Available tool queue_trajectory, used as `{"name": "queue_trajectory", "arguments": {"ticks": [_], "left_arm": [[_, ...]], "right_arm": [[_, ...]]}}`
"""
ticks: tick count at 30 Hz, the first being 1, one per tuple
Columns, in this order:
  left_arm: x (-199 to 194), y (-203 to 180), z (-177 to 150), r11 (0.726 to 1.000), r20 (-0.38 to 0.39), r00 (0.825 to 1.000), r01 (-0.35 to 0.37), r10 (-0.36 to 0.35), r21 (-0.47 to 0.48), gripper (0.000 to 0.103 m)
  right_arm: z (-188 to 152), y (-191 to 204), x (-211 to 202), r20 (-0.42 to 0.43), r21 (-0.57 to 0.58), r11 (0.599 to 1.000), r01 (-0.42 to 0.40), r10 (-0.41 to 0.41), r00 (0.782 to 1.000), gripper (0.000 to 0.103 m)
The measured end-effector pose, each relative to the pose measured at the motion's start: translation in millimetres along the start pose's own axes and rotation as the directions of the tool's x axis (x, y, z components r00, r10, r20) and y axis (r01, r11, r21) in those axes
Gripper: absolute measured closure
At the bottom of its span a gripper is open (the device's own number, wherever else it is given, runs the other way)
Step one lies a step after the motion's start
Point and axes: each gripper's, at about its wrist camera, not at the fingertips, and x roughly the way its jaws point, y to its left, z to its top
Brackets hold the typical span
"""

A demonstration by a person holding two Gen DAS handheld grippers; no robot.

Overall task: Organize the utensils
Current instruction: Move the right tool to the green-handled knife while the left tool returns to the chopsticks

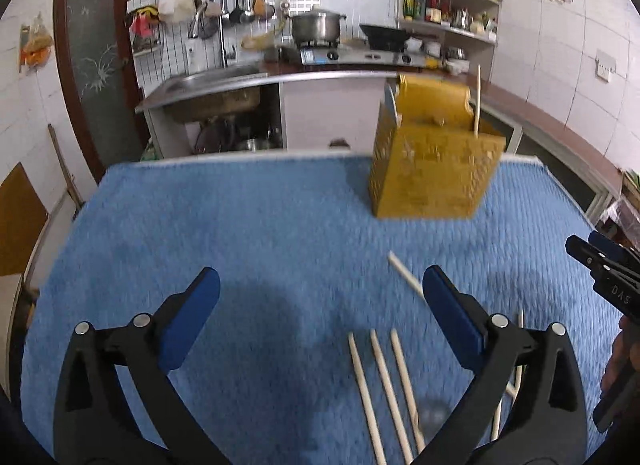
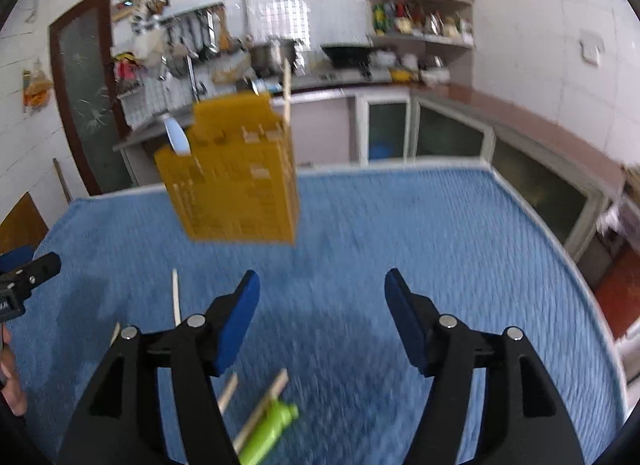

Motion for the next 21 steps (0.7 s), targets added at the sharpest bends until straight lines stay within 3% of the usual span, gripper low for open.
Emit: {"name": "queue_trajectory", "arguments": {"ticks": [10, 21], "left_arm": [[11.9, -6.3, -54.5, 1.000, -0.121, 0.993, 0.017, -0.018, -0.002, 0.005], [24.5, 10.1, -72.2, 0.998, -0.169, 0.985, 0.022, -0.032, -0.058, 0.005]], "right_arm": [[-56.2, 0.6, 0.1, -0.094, 0.006, 1.000, 0.029, -0.029, 0.995, 0.039], [-72.3, 14.0, 1.5, -0.135, -0.001, 0.999, 0.053, -0.053, 0.989, 0.039]]}}
